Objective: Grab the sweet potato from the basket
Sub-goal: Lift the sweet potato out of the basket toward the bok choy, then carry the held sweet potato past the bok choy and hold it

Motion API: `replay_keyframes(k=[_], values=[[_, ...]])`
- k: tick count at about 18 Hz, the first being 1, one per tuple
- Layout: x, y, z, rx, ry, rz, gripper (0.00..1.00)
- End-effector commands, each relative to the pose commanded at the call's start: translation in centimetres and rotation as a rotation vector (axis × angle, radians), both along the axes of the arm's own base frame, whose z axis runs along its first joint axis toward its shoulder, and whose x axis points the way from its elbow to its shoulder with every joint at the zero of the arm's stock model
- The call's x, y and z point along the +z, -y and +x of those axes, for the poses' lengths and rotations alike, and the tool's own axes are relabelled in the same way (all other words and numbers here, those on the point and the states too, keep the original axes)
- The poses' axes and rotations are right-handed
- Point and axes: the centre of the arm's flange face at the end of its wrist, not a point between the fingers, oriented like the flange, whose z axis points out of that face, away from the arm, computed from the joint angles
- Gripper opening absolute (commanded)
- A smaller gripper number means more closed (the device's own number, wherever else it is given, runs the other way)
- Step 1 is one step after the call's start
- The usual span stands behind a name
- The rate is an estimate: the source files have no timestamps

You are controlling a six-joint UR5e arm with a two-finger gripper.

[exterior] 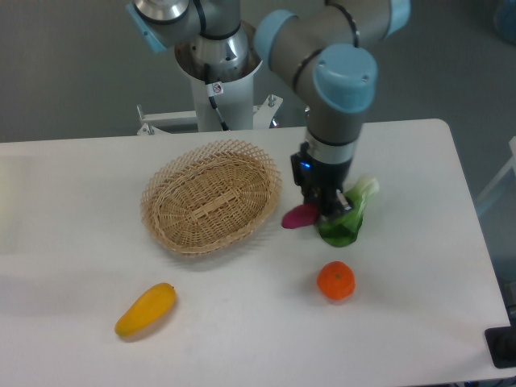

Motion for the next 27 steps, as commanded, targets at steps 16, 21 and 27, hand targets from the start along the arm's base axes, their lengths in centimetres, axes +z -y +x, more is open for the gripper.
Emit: replay_keyframes(k=[16,21,27], values=[[-3.9,3.1,-12.1,0.125,-0.020,-0.043,0.26],[-3.7,2.9,-12.5,0.126,-0.027,-0.039,0.26],[-3.9,2.9,-12.8,0.129,-0.030,-0.039,0.26]])
